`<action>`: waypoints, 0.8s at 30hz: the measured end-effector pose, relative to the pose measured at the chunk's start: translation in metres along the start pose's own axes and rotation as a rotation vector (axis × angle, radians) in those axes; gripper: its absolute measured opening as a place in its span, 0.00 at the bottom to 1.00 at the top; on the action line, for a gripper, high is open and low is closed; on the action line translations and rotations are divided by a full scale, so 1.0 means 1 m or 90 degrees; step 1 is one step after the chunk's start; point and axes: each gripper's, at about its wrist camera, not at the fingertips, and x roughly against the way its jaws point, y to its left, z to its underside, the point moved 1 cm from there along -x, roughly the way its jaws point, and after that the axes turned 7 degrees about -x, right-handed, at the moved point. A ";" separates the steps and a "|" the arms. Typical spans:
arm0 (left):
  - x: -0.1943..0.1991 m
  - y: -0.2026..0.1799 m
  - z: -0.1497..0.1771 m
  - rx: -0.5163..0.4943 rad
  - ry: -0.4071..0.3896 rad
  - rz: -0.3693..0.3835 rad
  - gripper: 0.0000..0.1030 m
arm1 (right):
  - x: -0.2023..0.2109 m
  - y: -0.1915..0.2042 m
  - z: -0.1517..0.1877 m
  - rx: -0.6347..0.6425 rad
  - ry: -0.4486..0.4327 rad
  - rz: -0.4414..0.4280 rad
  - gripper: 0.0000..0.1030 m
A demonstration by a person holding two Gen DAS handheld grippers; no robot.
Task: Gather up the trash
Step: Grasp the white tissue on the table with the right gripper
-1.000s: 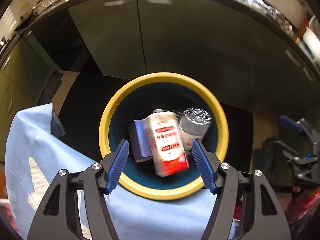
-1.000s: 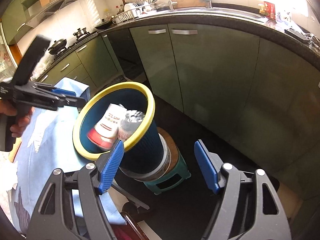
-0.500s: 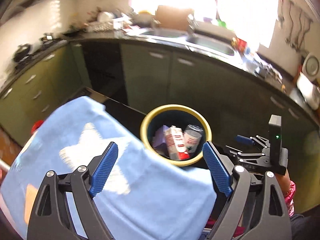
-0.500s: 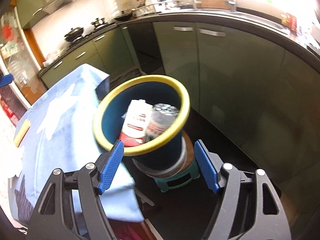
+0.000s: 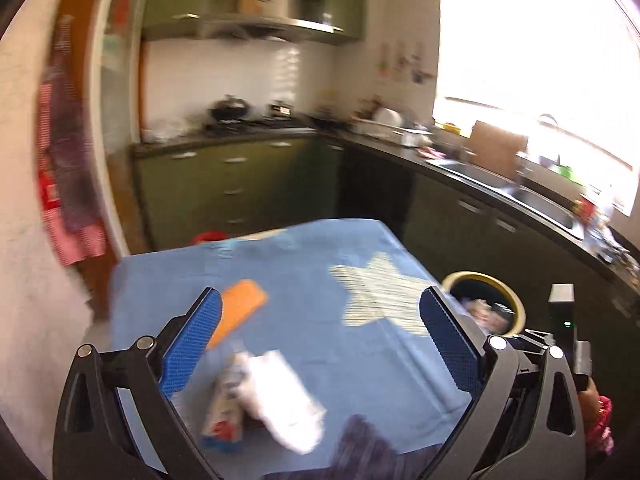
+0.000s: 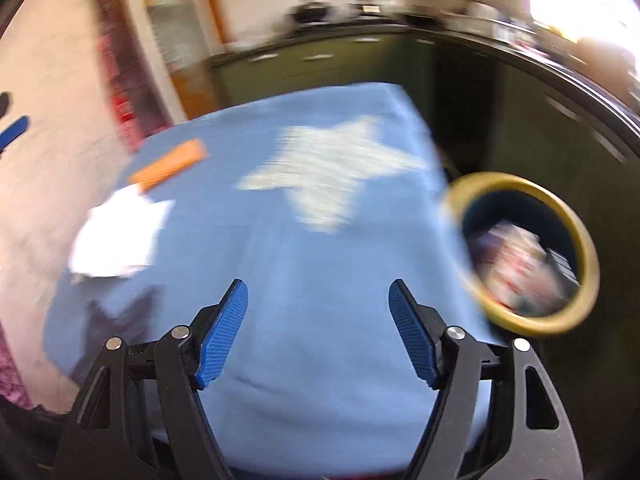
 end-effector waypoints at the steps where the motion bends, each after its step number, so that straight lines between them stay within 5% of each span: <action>1: 0.008 0.011 0.007 0.007 -0.002 -0.021 0.95 | -0.007 0.022 -0.002 0.022 0.005 -0.037 0.67; 6: 0.030 0.069 0.049 0.067 0.013 -0.102 0.95 | -0.031 0.109 -0.006 0.108 0.043 -0.151 0.62; 11: 0.032 0.098 0.079 0.120 0.031 -0.111 0.95 | -0.040 0.184 0.009 0.229 0.056 -0.201 0.62; 21: 0.029 0.107 0.097 0.125 0.031 -0.089 0.95 | -0.076 0.216 0.017 0.272 0.082 -0.127 0.58; 23: 0.028 0.106 0.097 0.122 0.033 -0.086 0.95 | -0.081 0.218 0.017 0.274 0.081 -0.118 0.53; 24: 0.027 0.105 0.097 0.122 0.034 -0.085 0.95 | -0.084 0.218 0.016 0.275 0.082 -0.113 0.40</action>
